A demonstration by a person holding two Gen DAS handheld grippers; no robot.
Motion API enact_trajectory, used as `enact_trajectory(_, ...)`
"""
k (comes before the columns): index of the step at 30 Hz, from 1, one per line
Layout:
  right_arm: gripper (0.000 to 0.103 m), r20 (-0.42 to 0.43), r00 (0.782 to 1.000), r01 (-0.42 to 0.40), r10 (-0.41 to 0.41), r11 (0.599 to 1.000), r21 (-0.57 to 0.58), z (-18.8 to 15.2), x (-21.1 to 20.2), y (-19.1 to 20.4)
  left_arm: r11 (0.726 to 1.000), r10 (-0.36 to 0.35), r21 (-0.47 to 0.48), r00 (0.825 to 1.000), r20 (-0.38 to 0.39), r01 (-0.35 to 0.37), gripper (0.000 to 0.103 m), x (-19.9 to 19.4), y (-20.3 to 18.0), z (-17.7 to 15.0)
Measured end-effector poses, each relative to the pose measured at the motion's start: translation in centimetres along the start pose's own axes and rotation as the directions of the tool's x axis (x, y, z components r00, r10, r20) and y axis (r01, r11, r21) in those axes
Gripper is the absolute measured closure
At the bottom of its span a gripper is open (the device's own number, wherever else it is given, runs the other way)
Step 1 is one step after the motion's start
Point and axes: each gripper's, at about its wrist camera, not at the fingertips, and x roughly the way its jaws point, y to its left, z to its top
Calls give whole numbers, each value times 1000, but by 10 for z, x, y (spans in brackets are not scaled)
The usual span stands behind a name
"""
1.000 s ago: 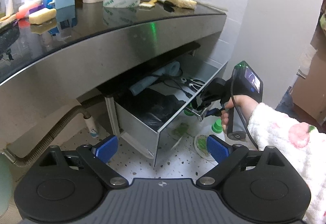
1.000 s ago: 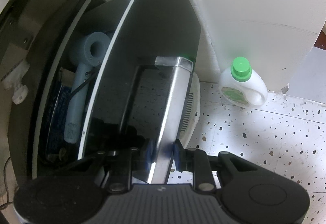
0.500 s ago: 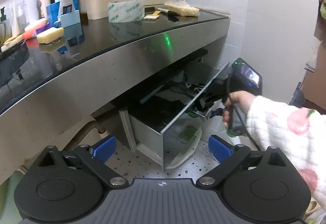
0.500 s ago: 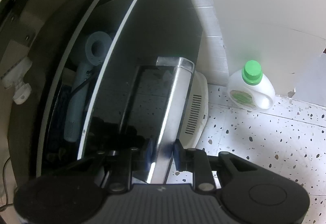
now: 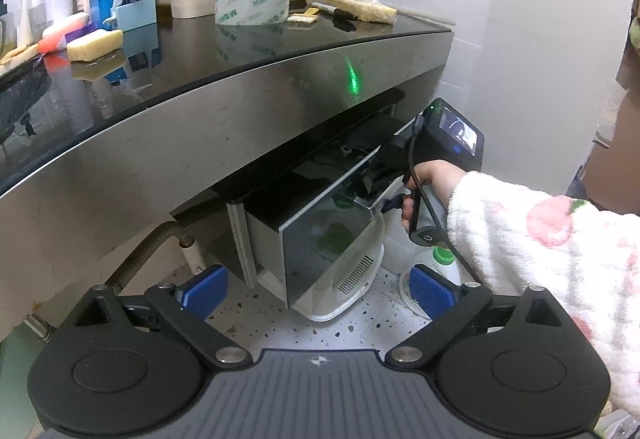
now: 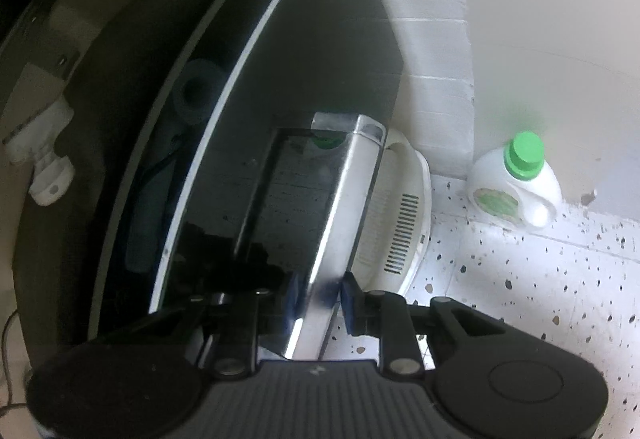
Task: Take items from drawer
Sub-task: 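Push the drawer closed by its silver handle with the right gripper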
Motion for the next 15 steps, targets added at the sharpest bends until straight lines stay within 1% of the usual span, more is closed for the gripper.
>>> enact_trajectory(3, 73, -1, 1000, 0, 0, 1000, -3, 2, 6, 2, 1000, 6, 4, 1000, 11, -6, 5, -1, 2, 0)
enact_trajectory(8, 74, 2, 1000, 1, -1, 1000, -11, 4, 12, 9, 1000, 9, -6, 1000, 7, -9, 5, 3, 7, 1)
enact_trajectory(15, 76, 14, 1000, 4, -3, 1000, -16, 4, 18, 18, 999, -15, -41, 999, -40, 13, 5, 12, 13, -1)
